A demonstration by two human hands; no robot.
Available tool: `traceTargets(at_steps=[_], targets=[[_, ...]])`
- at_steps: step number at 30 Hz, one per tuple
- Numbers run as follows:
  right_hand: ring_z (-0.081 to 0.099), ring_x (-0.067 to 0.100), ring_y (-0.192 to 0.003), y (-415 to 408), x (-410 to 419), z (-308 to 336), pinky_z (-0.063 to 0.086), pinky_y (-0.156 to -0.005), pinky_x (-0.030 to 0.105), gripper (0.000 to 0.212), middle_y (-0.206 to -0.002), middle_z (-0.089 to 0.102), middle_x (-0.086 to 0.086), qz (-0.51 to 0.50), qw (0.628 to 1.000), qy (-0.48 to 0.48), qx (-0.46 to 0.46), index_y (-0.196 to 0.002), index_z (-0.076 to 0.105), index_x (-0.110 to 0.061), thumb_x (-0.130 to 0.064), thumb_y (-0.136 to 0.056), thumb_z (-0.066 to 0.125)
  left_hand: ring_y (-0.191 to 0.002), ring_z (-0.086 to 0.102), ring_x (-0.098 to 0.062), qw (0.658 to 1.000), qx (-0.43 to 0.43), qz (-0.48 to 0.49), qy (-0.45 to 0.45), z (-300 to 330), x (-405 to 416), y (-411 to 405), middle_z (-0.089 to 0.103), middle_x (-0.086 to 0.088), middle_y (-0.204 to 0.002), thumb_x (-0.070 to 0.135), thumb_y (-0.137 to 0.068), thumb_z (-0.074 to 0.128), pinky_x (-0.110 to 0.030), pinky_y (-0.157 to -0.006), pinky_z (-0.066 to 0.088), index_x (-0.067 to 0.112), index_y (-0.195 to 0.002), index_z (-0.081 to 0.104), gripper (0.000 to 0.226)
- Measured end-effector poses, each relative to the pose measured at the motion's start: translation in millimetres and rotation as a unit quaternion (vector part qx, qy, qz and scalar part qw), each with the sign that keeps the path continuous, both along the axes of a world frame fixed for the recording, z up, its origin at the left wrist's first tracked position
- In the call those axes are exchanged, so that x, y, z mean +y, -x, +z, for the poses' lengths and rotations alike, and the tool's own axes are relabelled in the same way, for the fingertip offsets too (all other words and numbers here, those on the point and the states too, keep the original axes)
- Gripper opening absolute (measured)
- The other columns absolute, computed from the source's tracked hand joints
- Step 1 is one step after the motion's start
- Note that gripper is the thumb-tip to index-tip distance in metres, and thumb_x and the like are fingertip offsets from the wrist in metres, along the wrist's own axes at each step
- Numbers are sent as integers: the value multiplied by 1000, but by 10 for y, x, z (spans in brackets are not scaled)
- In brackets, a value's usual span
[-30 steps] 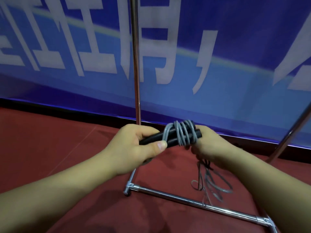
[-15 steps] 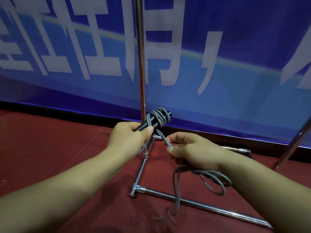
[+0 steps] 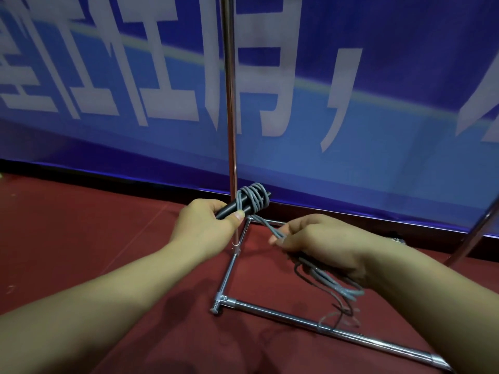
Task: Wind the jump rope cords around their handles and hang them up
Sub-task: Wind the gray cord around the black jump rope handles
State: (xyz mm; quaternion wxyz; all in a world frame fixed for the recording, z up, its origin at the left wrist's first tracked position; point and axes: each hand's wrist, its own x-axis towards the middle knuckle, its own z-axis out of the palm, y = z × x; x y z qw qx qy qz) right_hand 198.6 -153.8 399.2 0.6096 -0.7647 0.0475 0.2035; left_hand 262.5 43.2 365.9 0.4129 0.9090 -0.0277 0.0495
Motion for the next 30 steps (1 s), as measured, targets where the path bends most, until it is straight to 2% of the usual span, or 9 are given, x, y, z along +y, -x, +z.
traceTargets(at_steps=[6, 8, 11, 13, 16, 18, 23, 27, 30], targets=[[57, 18, -55, -50, 9, -28, 48, -54, 27, 22, -66, 54, 12, -30, 1000, -6, -6, -90, 73, -6, -1, -95, 52, -51, 53, -9, 999, 37, -3, -29, -57, -38, -2, 53, 16, -42, 43, -89, 69, -24, -54, 35, 22, -65, 67, 33], [56, 21, -54, -51, 8, -25, 52, -55, 28, 18, -69, 48, 13, -21, 999, -33, 13, -97, 70, -3, -2, -97, 52, -56, 57, -10, 998, 40, -5, -48, -76, -32, -10, 57, 14, -46, 45, -88, 70, -25, -56, 37, 24, -66, 68, 31], [50, 21, -46, -33, -27, -20, 44, -47, 25, 19, -64, 47, 7, 26, 998, -34, 36, -109, 67, 1, -6, -96, 55, -65, 62, -14, 996, 50, -10, -78, -97, 1, -19, 61, 11, -57, 47, -87, 71, -26, -59, 40, 28, -66, 67, 28], [45, 20, -43, -16, -48, -2, 37, -47, 26, 16, -61, 46, 7, 41, 999, -19, 24, -100, 68, 2, -6, -94, 56, -69, 62, -16, 991, 46, -24, -126, -98, 5, -5, 62, 10, -63, 50, -87, 69, -26, -60, 39, 30, -68, 64, 28], [42, 19, -42, -3, -55, 21, 32, -47, 26, 26, -56, 44, 8, 37, 999, 32, -7, -68, 62, -9, -12, -94, 61, -76, 63, -17, 979, 33, -53, -195, -65, -29, 53, 65, 9, -72, 53, -86, 68, -27, -63, 39, 30, -79, 66, 24], [41, 16, -41, -5, -56, 19, 32, -44, 23, 36, -51, 47, 7, 28, 996, 83, -34, -61, 55, -15, -20, -95, 64, -79, 63, -17, 970, 35, -81, -228, -21, -60, 95, 65, 9, -77, 53, -86, 68, -27, -65, 42, 31, -85, 67, 22], [36, 8, -42, -32, -78, -35, 32, -43, 18, 30, -49, 48, -6, -2, 974, 190, -121, -68, 64, -14, -30, -94, 66, -73, 59, -10, 935, 60, -205, -283, 82, -122, 210, 62, 8, -76, 50, -88, 68, -25, -61, 41, 32, -87, 67, 18], [41, 1, -38, -75, -172, -88, 37, -45, 17, 27, -46, 52, -12, -34, 952, 253, -169, -75, 72, -15, -37, -91, 69, -71, 61, -11, 922, 66, -285, -254, 121, -126, 260, 63, 5, -72, 48, -88, 69, -29, -63, 47, 34, -78, 63, 19], [46, 0, -43, -118, -247, -89, 40, -49, 17, 25, -52, 60, -11, -33, 940, 278, -193, -75, 75, -21, -44, -85, 75, -67, 62, -12, 916, 71, -323, -229, 162, -97, 253, 67, 1, -74, 46, -89, 68, -33, -66, 51, 28, -84, 67, 19]])
